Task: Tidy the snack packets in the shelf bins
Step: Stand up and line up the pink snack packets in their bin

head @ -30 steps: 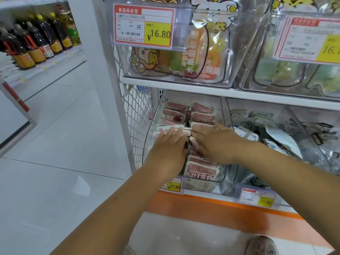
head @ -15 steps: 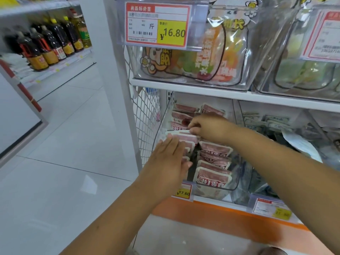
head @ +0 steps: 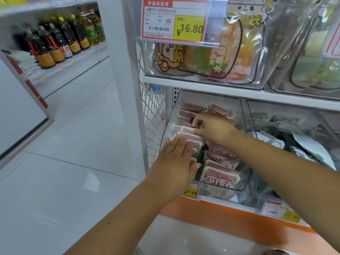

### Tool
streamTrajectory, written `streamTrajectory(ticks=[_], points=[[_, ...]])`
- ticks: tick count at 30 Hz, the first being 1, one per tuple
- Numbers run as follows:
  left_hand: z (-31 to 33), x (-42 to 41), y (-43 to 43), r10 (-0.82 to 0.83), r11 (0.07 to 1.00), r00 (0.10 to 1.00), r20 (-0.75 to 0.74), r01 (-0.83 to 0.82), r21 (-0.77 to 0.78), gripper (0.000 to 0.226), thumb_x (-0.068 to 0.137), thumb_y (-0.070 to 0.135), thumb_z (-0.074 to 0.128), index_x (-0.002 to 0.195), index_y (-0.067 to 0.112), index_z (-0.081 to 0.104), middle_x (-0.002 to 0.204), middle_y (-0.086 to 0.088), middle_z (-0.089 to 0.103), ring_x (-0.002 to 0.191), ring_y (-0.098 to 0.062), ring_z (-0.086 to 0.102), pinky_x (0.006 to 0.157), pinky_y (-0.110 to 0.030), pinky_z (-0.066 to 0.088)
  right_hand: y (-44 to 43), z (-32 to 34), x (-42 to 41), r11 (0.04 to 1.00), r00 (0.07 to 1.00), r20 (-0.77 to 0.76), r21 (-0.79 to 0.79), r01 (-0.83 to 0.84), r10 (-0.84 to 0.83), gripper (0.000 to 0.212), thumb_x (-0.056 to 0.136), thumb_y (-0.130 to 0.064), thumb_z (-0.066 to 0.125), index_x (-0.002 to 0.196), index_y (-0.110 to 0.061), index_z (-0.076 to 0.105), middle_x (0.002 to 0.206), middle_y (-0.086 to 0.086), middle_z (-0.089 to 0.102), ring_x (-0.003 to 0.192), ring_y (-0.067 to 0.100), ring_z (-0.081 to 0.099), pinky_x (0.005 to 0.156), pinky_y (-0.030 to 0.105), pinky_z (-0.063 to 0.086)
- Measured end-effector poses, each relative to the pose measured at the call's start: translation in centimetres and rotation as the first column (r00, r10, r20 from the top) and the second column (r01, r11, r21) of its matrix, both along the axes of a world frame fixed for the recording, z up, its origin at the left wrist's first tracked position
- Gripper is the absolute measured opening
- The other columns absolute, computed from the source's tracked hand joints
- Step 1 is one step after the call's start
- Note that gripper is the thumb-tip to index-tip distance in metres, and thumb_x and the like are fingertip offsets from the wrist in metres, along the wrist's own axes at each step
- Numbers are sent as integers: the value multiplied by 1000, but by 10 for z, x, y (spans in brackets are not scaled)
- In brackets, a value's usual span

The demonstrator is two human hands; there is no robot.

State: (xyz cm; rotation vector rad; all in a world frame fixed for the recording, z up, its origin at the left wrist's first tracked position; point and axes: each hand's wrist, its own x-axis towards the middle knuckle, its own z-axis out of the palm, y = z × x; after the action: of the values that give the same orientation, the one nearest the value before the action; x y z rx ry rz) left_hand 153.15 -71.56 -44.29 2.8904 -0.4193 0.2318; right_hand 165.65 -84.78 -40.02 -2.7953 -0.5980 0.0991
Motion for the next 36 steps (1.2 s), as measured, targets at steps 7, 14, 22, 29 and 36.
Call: streamTrajectory(ticks=[7,14,22,29,36], points=[[3,-2,1,-12,1000,1000,-6,12,10,85,82,56,-2,150,11,22,159,-10,14,148,-23,6,113,-30,-13,-12,13,-3,985,998,-48,-166,-38,30,22,82,-25,70,98,-20,54,97,0,62,88,17,57,68,28,43],[3,-2,2,-6,999,1000,-10,6,52,86,81,57,-4,152,13,17,160,-9,11,148,-21,3,110,-28,-18,9,6,-7,956,997,-82,293,25,-1,13,81,-12,70,89,-16,61,79,-6,61,76,14,59,63,22,43],[9,-9,9,-61,997,998,29,62,-46,66,94,50,31,149,14,27,158,-5,20,148,-19,7,117,-30,-2,-19,26,-14,991,978,-164,-13,-129,126,15,84,-33,70,94,-23,71,93,-11,66,86,8,60,72,23,46],[3,-16,9,-33,992,998,58,26,123,57,85,24,68,137,8,49,141,-14,49,133,-29,44,110,-38,20,6,4,-19,987,979,126,-18,-157,158,22,85,-28,65,77,-9,71,80,9,67,75,22,62,69,34,51],[7,-17,10,-23,1000,1000,-1,23,-14,54,98,34,23,149,17,26,157,-8,24,146,-24,15,117,-33,4,-10,16,-9,985,995,-35,152,-85,91,24,95,-33,55,99,-18,74,90,-9,69,83,8,62,87,30,46]])
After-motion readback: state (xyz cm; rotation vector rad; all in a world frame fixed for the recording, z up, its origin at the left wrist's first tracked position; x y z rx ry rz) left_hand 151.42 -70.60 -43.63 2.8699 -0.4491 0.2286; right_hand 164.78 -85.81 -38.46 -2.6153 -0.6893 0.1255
